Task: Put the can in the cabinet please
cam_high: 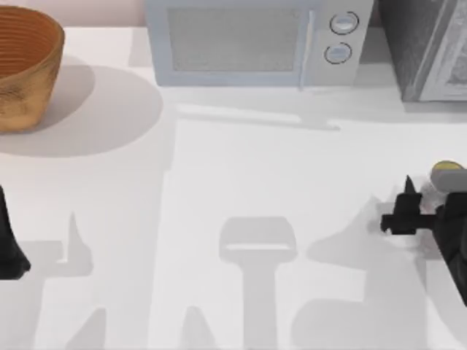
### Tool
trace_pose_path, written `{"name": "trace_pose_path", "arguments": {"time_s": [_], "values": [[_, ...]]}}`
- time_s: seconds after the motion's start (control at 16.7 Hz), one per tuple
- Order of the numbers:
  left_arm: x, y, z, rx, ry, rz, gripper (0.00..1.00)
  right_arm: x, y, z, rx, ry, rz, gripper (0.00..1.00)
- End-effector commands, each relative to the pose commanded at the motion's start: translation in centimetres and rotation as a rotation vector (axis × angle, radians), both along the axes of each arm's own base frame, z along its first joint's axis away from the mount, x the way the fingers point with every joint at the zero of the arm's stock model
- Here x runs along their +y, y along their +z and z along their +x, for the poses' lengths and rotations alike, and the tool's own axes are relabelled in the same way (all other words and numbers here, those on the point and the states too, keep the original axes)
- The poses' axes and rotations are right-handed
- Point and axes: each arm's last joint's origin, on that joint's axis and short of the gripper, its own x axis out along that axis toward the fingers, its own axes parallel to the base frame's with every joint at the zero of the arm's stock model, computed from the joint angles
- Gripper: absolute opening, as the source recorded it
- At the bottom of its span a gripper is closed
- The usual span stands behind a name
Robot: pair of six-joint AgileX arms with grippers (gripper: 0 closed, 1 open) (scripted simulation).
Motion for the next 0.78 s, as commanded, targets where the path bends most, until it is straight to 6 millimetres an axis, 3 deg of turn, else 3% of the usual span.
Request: {"name": "trace_pose_path", "arguments": {"time_s": [0.42,0.78], "values": [[0.0,0.0,0.0,0.0,0.0,0.0,1.0,0.0,0.0,0.0,0.0,0.0,0.0,0.02],[0.0,0.0,0.0,0.0,0.0,0.0,1.0,0.0,0.0,0.0,0.0,0.0,0.0,0.0]]}}
